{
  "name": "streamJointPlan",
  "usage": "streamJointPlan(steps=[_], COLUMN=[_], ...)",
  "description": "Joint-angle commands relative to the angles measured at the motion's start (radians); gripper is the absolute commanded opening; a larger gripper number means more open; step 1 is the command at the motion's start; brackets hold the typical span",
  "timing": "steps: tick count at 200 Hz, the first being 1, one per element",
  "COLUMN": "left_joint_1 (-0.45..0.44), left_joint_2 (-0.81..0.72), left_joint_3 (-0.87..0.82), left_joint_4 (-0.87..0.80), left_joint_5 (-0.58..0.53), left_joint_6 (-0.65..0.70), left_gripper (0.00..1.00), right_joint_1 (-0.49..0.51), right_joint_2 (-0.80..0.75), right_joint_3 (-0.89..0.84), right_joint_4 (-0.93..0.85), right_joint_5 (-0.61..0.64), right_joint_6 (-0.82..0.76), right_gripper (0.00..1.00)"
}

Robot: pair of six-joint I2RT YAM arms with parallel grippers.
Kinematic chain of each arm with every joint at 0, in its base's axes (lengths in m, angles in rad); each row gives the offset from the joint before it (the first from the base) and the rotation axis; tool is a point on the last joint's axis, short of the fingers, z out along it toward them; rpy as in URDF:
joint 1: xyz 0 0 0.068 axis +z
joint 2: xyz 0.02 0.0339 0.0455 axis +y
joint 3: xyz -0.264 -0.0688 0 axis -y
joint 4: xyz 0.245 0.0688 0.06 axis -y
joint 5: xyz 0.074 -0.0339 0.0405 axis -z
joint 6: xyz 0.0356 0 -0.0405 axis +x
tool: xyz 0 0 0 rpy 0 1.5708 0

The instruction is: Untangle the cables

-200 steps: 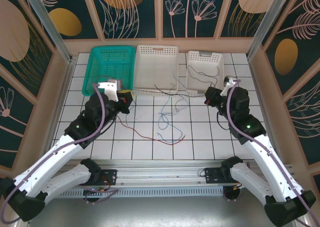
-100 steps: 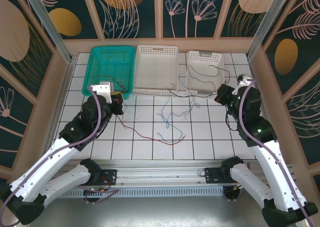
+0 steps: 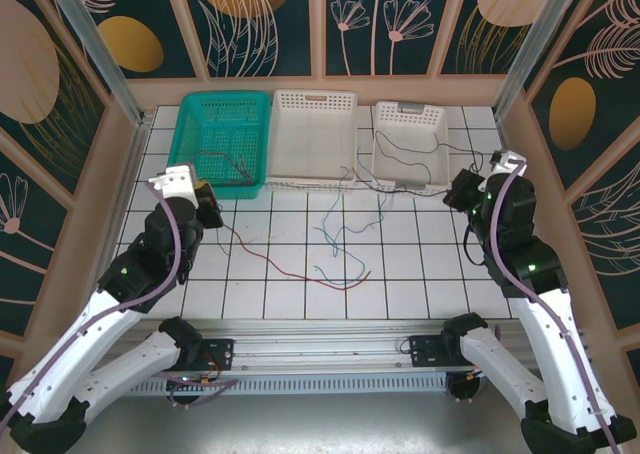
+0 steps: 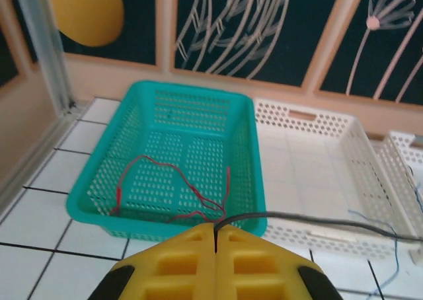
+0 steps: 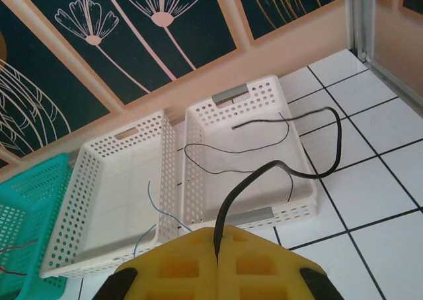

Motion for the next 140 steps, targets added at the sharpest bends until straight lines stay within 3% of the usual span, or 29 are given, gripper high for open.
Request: streamJointPlan(steps=[1, 29, 140], left_joint_1=[0.008, 0.007, 0.008], left_joint_2=[-0.033, -0.063, -0.071], left_joint_3=[0.056, 0.125, 0.225], left_joint_4=[-0.012, -0.014, 0.028], left_joint_5=[-0.131, -0.231, -0.381], left_joint_6=[0.03, 0.063, 0.194], left_gripper=[0.0, 0.0, 0.0], right_joint_1=[-0.013, -0.014, -0.02], right_joint_2=[-0.005, -0.011, -0.048], right_joint_3=[0.043, 0.057, 0.012], right_joint_4=[-0.031, -0.06, -0.13], right_joint_5=[0.01, 0.014, 0.048], right_joint_6=[-0.027, -0.037, -0.065], right_gripper=[0.0, 0.0, 0.0])
